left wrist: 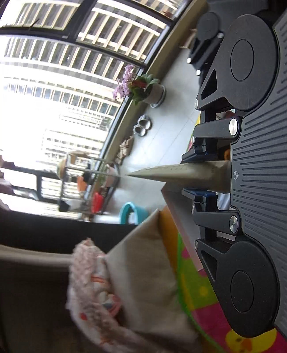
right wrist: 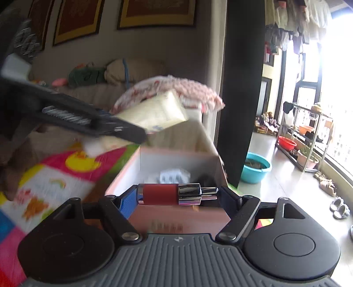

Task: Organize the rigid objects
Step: 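Carry tube and lipstick over the pink box and open both tools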

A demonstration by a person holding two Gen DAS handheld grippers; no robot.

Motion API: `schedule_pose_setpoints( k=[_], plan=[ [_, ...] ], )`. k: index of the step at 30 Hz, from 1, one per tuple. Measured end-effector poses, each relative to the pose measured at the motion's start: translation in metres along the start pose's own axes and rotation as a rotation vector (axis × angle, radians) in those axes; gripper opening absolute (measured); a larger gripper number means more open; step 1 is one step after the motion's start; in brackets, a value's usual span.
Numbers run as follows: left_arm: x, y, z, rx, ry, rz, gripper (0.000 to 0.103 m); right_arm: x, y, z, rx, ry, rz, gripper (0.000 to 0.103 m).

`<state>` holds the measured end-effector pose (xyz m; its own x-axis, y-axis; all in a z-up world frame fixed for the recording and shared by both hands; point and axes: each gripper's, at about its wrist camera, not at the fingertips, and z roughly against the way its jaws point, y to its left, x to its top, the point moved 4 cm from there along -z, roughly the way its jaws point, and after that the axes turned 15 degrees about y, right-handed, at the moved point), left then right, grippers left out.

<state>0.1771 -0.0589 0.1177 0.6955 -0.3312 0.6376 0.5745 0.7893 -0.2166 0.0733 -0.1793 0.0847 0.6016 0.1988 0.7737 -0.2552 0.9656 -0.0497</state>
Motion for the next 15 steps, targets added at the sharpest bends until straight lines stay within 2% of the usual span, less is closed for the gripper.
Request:
schedule_pose_setpoints(
  k=[2,4,6,9,12,15],
  plan=[
    [0.004,0.023,-0.026,-0.011,0.041,0.094,0.03,0.011,0.001,-0.015,0.015,0.045,-0.014,0.083],
    [-0.009,0.033,-0.036,0.022,0.035,0.101,0.03,0.002,0.003,-0.019,0.025,0.068,-0.036,0.083],
    [-0.028,0.034,-0.029,0.002,-0.009,0.105,0.03,-0.021,0.005,-0.016,0.037,0.07,-0.045,0.085],
    [-0.067,0.03,-0.006,-0.015,-0.067,0.099,0.03,-0.061,0.004,-0.014,0.003,0.093,-0.053,0.086],
    [-0.105,0.015,0.009,-0.024,-0.095,0.061,0.03,-0.091,-0.003,-0.021,0.001,0.151,-0.085,0.086],
    [-0.137,0.0,0.013,-0.023,-0.088,0.016,0.03,-0.101,-0.015,-0.025,0.017,0.169,-0.157,0.086]
  ],
)
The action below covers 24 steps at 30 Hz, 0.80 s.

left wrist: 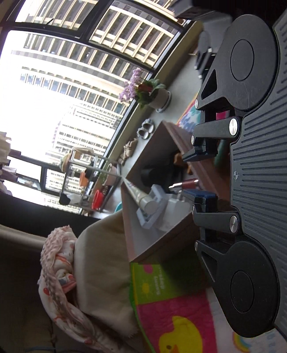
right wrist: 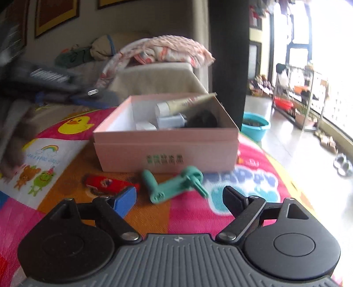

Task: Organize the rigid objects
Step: 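Carry tube and lipstick over the pink box and open both tools, then move the left tool to the red lighter and grasp it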

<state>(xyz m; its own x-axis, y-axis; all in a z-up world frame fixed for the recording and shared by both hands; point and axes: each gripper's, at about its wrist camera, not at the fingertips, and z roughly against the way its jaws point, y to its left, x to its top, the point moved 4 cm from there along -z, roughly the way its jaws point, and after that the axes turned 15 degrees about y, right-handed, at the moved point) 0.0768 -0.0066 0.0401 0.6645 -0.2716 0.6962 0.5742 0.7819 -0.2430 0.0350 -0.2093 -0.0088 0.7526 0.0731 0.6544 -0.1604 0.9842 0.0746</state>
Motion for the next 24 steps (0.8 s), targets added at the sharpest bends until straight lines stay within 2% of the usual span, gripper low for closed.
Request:
schedule_pose_setpoints(
  k=[3,6,8,12,19,24],
  plan=[
    [-0.022,-0.012,-0.006,0.006,0.063,-0.065,0.03,0.002,-0.008,-0.001,0.012,-0.003,-0.044,0.088],
    [-0.035,-0.019,-0.021,0.072,0.127,-0.135,0.03,0.002,-0.007,-0.007,0.014,0.029,-0.05,0.088],
    [-0.035,-0.015,-0.031,0.103,0.144,-0.143,0.03,0.002,-0.005,-0.007,0.01,0.023,-0.048,0.088],
    [-0.036,-0.012,-0.037,0.061,0.148,-0.118,0.03,0.002,-0.007,-0.006,0.006,0.014,-0.068,0.089],
    [-0.041,-0.017,-0.043,0.059,0.17,-0.141,0.03,0.001,-0.011,-0.009,0.015,0.034,-0.086,0.089],
    [-0.045,-0.027,-0.041,-0.013,0.244,-0.162,0.031,0.002,-0.011,-0.01,0.012,0.038,-0.092,0.089]
  ],
)
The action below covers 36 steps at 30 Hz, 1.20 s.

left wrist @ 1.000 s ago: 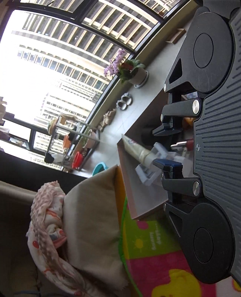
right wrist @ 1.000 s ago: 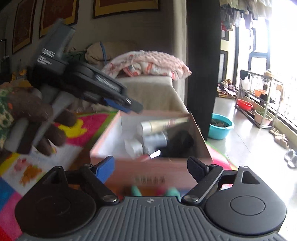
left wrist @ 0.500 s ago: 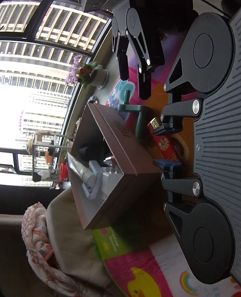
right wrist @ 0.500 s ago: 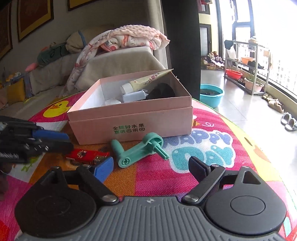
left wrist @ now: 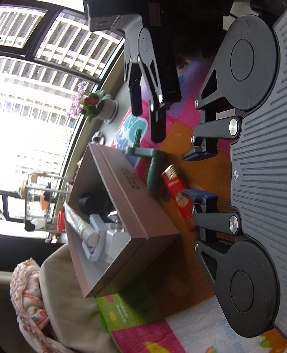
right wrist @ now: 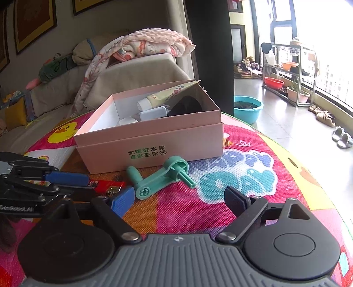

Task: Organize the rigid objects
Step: 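Move the left tool to the red lighter and grasp it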

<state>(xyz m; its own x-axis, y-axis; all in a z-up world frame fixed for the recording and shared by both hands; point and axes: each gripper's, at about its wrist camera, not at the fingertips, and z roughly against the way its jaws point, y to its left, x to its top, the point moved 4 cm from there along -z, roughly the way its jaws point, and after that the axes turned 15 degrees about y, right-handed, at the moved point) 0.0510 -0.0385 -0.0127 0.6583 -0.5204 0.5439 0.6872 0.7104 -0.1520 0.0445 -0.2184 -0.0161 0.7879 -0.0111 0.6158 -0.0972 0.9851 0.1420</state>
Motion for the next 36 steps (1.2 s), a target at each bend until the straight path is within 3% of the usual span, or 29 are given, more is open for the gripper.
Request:
schedule_pose_setpoints(
  k=[4,6,10,11,14,17,21,25,29,32,36],
  plan=[
    [0.005,-0.007,0.003,0.151,-0.05,-0.056,0.033,0.0,0.0,0.0,0.0,0.001,-0.001,0.089],
    [0.012,-0.002,0.005,0.178,-0.068,-0.05,0.033,-0.001,-0.001,0.0,-0.001,-0.001,-0.005,0.089],
    [0.026,0.016,-0.004,0.151,-0.044,0.02,0.031,0.0,-0.001,-0.001,0.002,0.004,-0.009,0.089],
    [0.028,0.022,-0.006,0.126,-0.041,0.05,0.026,0.0,-0.002,-0.001,0.002,0.004,-0.011,0.089],
    [0.032,0.037,-0.008,0.05,-0.05,0.131,0.026,-0.001,-0.002,0.0,0.003,0.0,-0.019,0.089],
    [0.029,0.04,-0.013,0.031,-0.029,0.118,0.028,-0.001,-0.003,0.0,0.009,0.001,-0.024,0.089],
    [0.016,0.035,-0.016,-0.134,0.033,0.096,0.031,-0.001,-0.003,-0.001,0.014,0.005,-0.026,0.089],
    [0.004,0.013,-0.008,-0.09,0.067,0.021,0.031,-0.001,-0.004,-0.001,0.017,0.005,-0.032,0.089],
    [-0.007,-0.012,-0.007,0.037,0.046,0.019,0.032,-0.001,-0.004,-0.002,0.02,0.012,-0.031,0.089],
    [-0.009,-0.027,-0.012,0.084,0.01,0.005,0.046,-0.001,-0.004,-0.003,0.018,0.016,-0.034,0.089],
    [-0.011,-0.037,-0.016,0.141,-0.039,0.011,0.048,-0.001,-0.004,-0.004,0.02,0.027,-0.036,0.09]
  ],
)
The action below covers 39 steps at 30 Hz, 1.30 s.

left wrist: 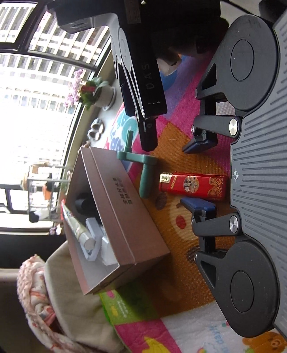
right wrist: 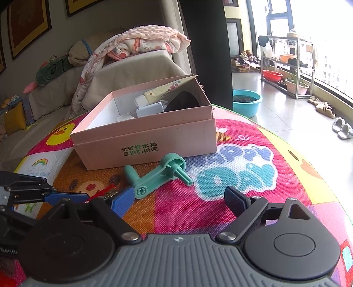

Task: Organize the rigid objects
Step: 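Move the left tool to the red lighter and grasp it, then grasp the green plastic crank with the right tool while the left tool holds the lighter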

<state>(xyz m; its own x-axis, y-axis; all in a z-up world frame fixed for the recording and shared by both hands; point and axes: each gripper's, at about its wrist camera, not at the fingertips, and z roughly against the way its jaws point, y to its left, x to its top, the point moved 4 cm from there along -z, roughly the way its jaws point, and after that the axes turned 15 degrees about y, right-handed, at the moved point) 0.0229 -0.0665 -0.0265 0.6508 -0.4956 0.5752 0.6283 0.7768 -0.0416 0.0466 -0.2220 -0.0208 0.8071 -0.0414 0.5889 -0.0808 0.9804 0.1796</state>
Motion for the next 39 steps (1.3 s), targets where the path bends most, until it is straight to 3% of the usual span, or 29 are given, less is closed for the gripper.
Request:
schedule_pose_setpoints(
  k=[1,2,4,8,14,21,23,26,34,39],
  plan=[
    [-0.001,-0.001,0.001,0.017,-0.01,-0.005,0.046,0.0,0.0,-0.001,0.003,0.003,0.002,0.092],
    [-0.002,-0.001,0.002,0.024,-0.013,0.008,0.038,0.001,0.001,-0.001,0.004,0.006,0.004,0.093],
    [-0.005,0.008,0.007,0.036,-0.013,0.092,0.026,0.001,0.002,-0.002,0.001,0.012,0.009,0.094],
    [-0.019,0.02,0.018,0.024,-0.022,0.206,0.026,0.002,0.008,-0.006,-0.024,0.037,0.041,0.097],
    [-0.027,0.019,0.021,0.029,-0.054,0.225,0.026,0.016,0.033,-0.025,-0.085,0.086,0.215,0.098],
    [-0.031,0.02,0.022,0.013,-0.071,0.241,0.027,0.034,0.039,-0.038,-0.092,0.073,0.229,0.093],
    [-0.031,0.021,0.022,0.005,-0.074,0.248,0.027,0.031,0.044,-0.034,-0.09,0.065,0.262,0.079],
    [-0.032,0.023,0.022,-0.009,-0.078,0.259,0.027,0.024,0.052,-0.026,-0.087,0.062,0.301,0.072],
    [-0.032,0.025,0.022,-0.023,-0.082,0.27,0.027,-0.004,0.051,0.009,-0.019,0.071,0.342,0.07],
    [-0.032,0.024,0.023,-0.02,-0.084,0.269,0.027,-0.027,0.041,0.033,-0.038,0.059,0.357,0.07]
  ],
)
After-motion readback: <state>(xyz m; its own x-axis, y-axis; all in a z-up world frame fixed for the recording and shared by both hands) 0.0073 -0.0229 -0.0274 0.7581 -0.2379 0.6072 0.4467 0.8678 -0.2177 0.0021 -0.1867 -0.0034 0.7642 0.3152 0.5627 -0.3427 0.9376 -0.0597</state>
